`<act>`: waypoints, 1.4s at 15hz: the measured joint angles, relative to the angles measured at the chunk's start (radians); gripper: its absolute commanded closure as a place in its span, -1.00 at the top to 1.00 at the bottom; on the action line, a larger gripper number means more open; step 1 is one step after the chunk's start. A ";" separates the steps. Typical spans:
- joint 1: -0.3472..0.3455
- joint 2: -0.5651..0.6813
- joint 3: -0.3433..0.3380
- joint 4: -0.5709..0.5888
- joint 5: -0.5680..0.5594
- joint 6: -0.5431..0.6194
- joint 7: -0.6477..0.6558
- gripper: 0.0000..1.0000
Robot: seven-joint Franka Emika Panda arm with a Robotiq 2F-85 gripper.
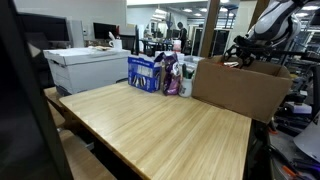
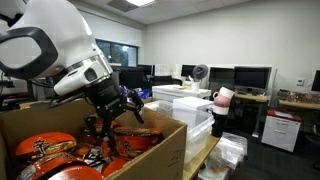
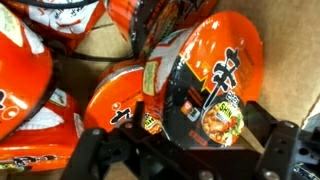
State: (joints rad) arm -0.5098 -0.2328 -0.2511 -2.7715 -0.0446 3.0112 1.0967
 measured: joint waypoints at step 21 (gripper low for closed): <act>-0.001 0.026 0.024 0.006 -0.003 0.022 0.000 1.00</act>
State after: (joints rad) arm -0.5104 -0.2069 -0.2271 -2.7660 -0.0478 3.0332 1.0967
